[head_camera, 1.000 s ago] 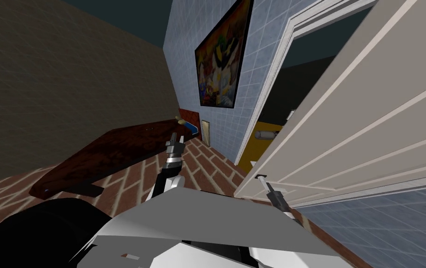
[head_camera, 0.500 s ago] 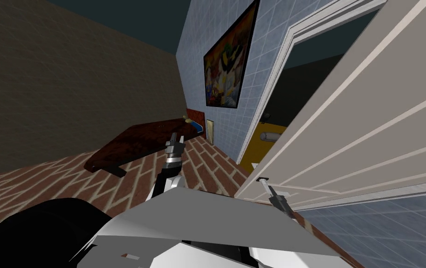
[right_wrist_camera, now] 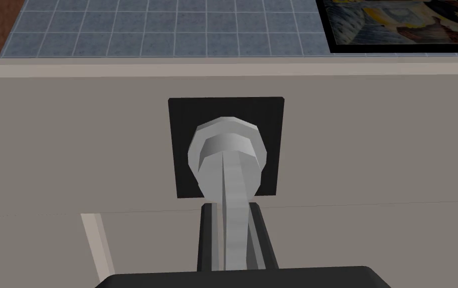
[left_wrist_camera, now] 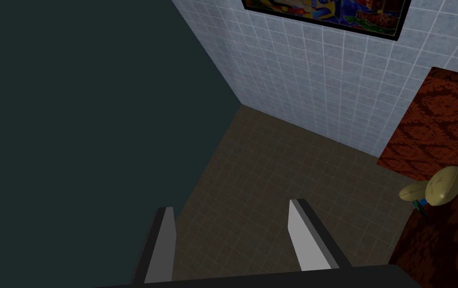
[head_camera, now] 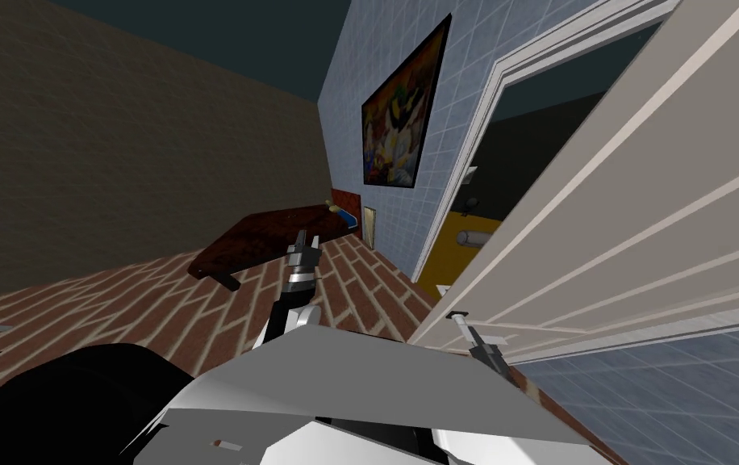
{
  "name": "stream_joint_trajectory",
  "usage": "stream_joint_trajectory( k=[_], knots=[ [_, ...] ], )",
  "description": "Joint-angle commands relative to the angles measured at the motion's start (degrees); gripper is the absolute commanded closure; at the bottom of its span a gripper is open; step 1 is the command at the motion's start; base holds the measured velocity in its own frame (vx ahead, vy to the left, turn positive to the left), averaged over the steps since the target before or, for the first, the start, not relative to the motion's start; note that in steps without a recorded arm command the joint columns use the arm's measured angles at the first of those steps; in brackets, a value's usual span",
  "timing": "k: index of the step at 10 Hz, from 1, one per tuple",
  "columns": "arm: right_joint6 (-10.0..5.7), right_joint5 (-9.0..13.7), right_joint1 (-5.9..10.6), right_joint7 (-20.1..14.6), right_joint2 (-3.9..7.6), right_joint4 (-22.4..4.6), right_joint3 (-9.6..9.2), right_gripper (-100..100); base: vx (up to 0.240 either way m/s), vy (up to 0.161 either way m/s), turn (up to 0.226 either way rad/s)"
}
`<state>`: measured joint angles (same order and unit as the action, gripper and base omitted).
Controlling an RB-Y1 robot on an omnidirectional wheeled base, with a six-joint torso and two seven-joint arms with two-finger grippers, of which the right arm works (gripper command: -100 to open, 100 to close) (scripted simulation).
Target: Pull the door open
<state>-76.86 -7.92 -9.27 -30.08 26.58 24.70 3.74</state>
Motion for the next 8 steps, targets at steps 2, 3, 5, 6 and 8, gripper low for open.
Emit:
stream_joint_trajectory(
  k=[2,3,5,6,8],
  knots=[
    [1.03,0.46,2.10,0.78,-0.75,-1.11,-0.65,100,-0.172,-0.042,0.079],
    [1.62,0.73,3.30,1.22,-1.18,-1.74,-1.03,100,-0.234,-0.075,0.079],
    [1.85,0.84,3.77,1.39,-1.35,-1.98,-1.17,100,-0.108,-0.032,0.012],
    [2.07,0.94,4.23,1.56,-1.51,-2.23,-1.31,100,-0.070,-0.021,0.012],
    [3.09,1.42,6.32,2.34,-2.25,-3.32,-1.96,100,-0.116,-0.041,0.059]
  ],
)
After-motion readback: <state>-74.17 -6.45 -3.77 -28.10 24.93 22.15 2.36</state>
